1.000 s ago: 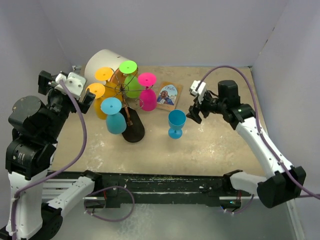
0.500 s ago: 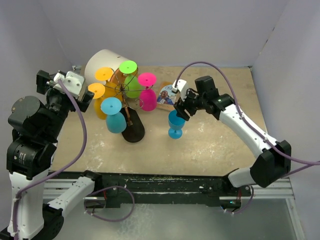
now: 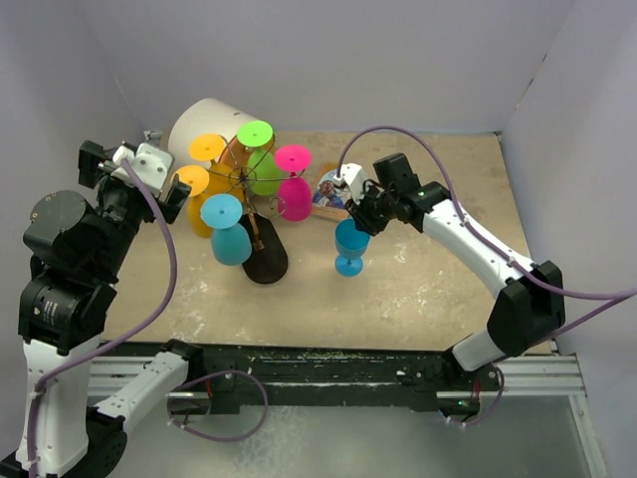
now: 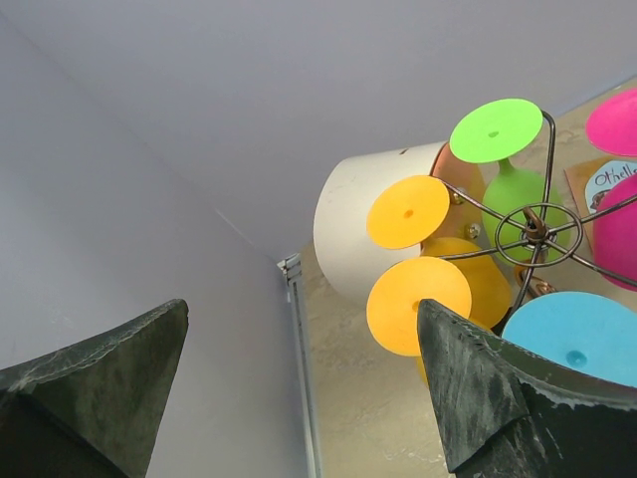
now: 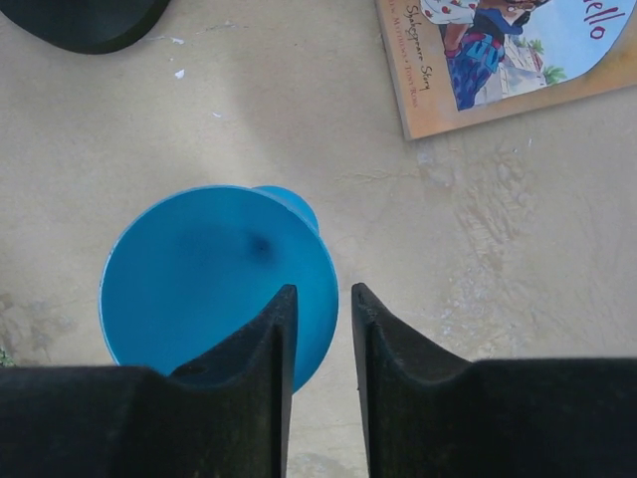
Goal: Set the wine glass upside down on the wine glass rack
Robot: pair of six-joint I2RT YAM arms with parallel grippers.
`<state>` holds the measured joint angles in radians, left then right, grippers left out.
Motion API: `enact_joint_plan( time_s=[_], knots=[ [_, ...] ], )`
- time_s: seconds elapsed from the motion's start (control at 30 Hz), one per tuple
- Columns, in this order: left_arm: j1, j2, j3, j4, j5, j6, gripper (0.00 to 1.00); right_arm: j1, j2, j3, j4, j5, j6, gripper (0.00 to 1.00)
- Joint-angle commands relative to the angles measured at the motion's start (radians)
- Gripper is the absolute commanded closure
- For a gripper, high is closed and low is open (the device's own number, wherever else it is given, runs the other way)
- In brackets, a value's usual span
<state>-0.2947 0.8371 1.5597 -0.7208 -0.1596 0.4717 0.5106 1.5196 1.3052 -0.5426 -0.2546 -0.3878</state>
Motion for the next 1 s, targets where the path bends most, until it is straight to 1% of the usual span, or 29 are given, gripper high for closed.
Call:
enact_joint_plan(
  time_s=[0.0,0.07,0.33,0.43,0.6,0.7,0.97],
  knots=[
    [0.006,-0.008,-0.001,0.044,0.008,-0.01,0.01,0.005,-0.003,0.05,-0.013,0.008,0.004,0.72],
    [0.006,-0.007,0.001,0.043,0.008,-0.012,0.01,0.006,-0.001,0.049,-0.013,0.011,0.003,0.75],
    [0.006,-0.001,0.019,0.041,0.015,-0.017,0.01,0.006,0.012,0.042,-0.004,0.024,-0.009,0.78],
    [0.006,0.002,0.02,0.039,0.023,-0.025,0.01,0.006,0.009,0.033,0.009,0.026,-0.016,0.84],
    [0.005,0.014,0.017,0.032,0.052,-0.033,0.01,0.005,-0.026,0.014,0.025,0.041,-0.036,1.0],
    [0.006,0.023,0.015,0.026,0.084,-0.039,0.01,0.006,-0.082,0.009,0.021,0.023,-0.025,1.0],
    [0.011,0.034,-0.002,0.022,0.18,-0.065,0.01,-0.015,-0.294,-0.062,0.16,0.169,-0.056,1.0]
  ],
)
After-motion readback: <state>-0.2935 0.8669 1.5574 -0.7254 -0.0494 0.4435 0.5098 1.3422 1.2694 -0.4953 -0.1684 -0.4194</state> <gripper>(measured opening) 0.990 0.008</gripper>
